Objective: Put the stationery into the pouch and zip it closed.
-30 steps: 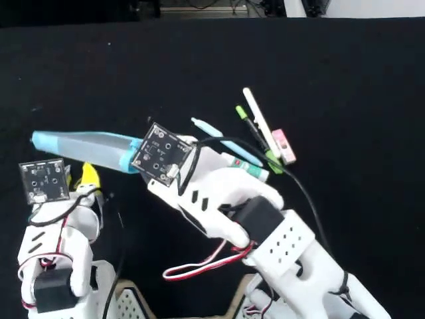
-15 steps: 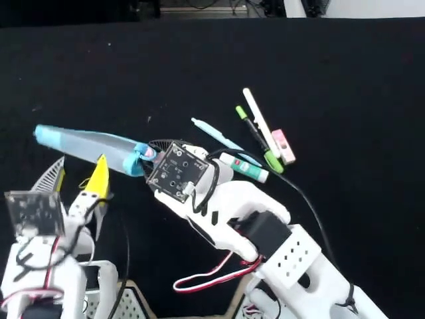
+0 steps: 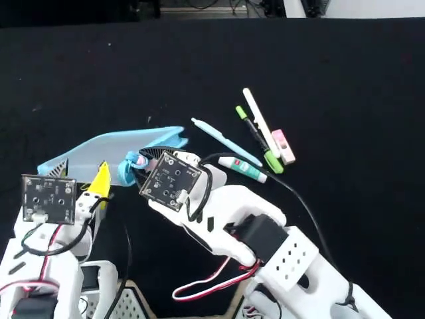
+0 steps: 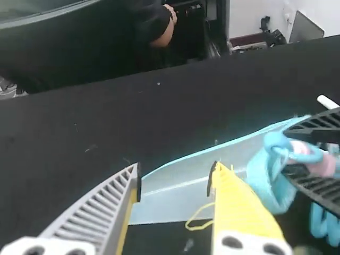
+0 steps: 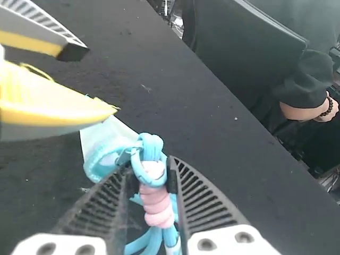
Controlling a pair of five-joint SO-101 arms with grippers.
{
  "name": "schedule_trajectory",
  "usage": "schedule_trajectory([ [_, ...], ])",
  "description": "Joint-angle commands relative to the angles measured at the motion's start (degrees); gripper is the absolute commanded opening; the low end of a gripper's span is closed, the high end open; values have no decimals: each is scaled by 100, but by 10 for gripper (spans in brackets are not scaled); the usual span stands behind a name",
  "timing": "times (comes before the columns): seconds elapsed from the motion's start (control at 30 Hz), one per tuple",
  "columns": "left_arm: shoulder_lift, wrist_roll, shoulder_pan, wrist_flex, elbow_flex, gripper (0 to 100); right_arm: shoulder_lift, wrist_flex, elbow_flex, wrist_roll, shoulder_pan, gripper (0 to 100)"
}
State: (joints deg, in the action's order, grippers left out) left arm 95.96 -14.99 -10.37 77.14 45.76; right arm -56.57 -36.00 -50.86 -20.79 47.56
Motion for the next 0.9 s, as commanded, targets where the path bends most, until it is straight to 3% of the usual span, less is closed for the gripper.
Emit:
schedule_trajectory([
  [0.0,-176,273,716,712,-1095,227,-180,141,31,35,62,11],
  [0.13,-193,721,1376,1011,-1305,227,-180,141,22,35,70,11],
  [0.47,-1134,774,1385,229,-796,227,-215,149,-145,35,70,11],
  [0.87,-1160,747,1385,281,-92,227,-215,149,-136,35,53,11],
])
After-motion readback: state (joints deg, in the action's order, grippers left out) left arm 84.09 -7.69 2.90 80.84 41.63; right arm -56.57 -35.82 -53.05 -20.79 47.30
